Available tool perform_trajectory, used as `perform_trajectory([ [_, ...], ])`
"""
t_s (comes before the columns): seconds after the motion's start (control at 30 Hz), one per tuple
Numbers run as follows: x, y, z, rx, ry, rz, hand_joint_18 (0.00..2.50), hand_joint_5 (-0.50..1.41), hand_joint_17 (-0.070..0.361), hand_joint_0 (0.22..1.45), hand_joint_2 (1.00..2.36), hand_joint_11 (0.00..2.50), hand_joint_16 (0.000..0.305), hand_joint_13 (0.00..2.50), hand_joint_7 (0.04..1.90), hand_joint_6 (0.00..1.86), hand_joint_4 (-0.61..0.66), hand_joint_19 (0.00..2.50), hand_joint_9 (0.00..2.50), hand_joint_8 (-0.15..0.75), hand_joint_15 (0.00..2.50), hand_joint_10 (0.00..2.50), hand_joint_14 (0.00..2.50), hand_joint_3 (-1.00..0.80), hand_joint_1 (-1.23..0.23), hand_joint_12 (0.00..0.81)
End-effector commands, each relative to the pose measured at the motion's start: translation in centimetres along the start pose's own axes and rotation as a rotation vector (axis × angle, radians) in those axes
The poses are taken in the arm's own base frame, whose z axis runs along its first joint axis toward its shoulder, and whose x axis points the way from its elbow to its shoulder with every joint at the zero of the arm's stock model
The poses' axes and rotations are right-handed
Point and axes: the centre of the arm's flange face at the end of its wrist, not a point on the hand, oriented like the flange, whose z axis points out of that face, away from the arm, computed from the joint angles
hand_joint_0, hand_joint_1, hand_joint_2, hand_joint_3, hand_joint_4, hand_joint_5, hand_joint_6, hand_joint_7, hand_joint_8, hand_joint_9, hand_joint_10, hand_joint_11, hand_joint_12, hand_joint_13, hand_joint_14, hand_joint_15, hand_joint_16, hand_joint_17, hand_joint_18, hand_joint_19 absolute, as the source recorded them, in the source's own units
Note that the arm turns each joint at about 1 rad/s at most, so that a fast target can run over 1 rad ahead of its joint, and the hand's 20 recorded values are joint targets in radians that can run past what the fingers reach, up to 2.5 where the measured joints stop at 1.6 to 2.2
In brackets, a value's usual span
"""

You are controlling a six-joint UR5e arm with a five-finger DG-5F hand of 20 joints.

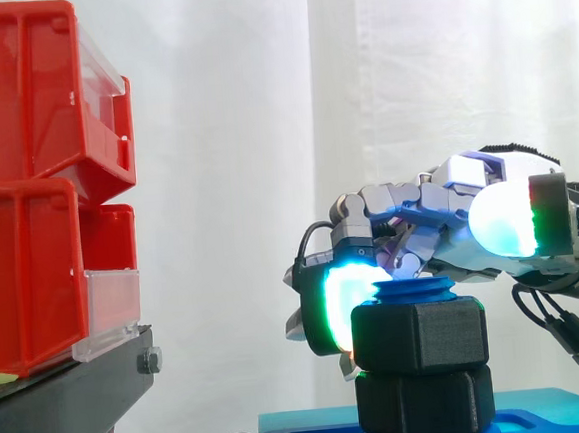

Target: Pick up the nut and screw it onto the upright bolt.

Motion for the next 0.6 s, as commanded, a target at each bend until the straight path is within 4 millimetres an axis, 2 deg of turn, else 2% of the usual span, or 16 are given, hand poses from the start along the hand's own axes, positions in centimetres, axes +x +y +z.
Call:
perform_trajectory([
  [0.0, -0.2, -0.3, -0.3, -0.001, -0.004, -0.005, 0.41, 0.01, 0.056, 0.5, 1.0, 0.0, 0.025, 0.7, 1.57, 0.5, 0.16, 0.04, 0.93, 0.256, 0.0, 0.0, 0.0, -0.5, -0.15, 0.219],
  [0.13, -0.5, -0.4, -0.3, -0.012, -0.015, -0.017, 0.42, 0.01, 0.055, 0.5, 1.0, 0.0, 0.025, 0.7, 1.55, 0.5, 0.17, 0.05, 0.94, 0.258, 0.0, 0.0, 0.0, -0.5, -0.15, 0.217],
  [0.27, -0.8, -0.7, -0.4, -0.014, -0.029, -0.021, 0.43, -0.03, 0.056, 0.5, 1.0, 0.0, 0.025, 0.7, 1.25, 0.5, 0.24, 0.04, 0.93, 0.252, 0.0, 0.0, 0.0, -0.5, -0.15, 0.218],
  [0.4, -1.0, -0.7, -0.2, -0.023, -0.047, -0.013, 0.42, -0.05, 0.056, 0.5, 1.0, 0.0, 0.025, 0.7, 1.07, 0.5, 0.27, 0.04, 0.92, 0.246, 0.0, 0.0, 0.0, -0.5, -0.15, 0.219],
  [0.47, -1.1, -0.7, -0.2, -0.025, -0.049, -0.006, 0.42, -0.07, 0.057, 0.49, 1.0, 0.0, 0.025, 0.7, 0.9, 0.5, 0.24, 0.04, 0.91, 0.24, 0.0, 0.0, 0.0, -0.5, -0.15, 0.218],
  [0.57, -1.7, -0.8, 0.3, -0.034, -0.066, -0.013, 0.41, -0.08, 0.059, 0.49, 1.0, 0.0, 0.026, 0.69, 0.79, 0.5, 0.2, 0.03, 0.89, 0.23, 0.0, 0.0, 0.0, -0.5, -0.15, 0.218],
])
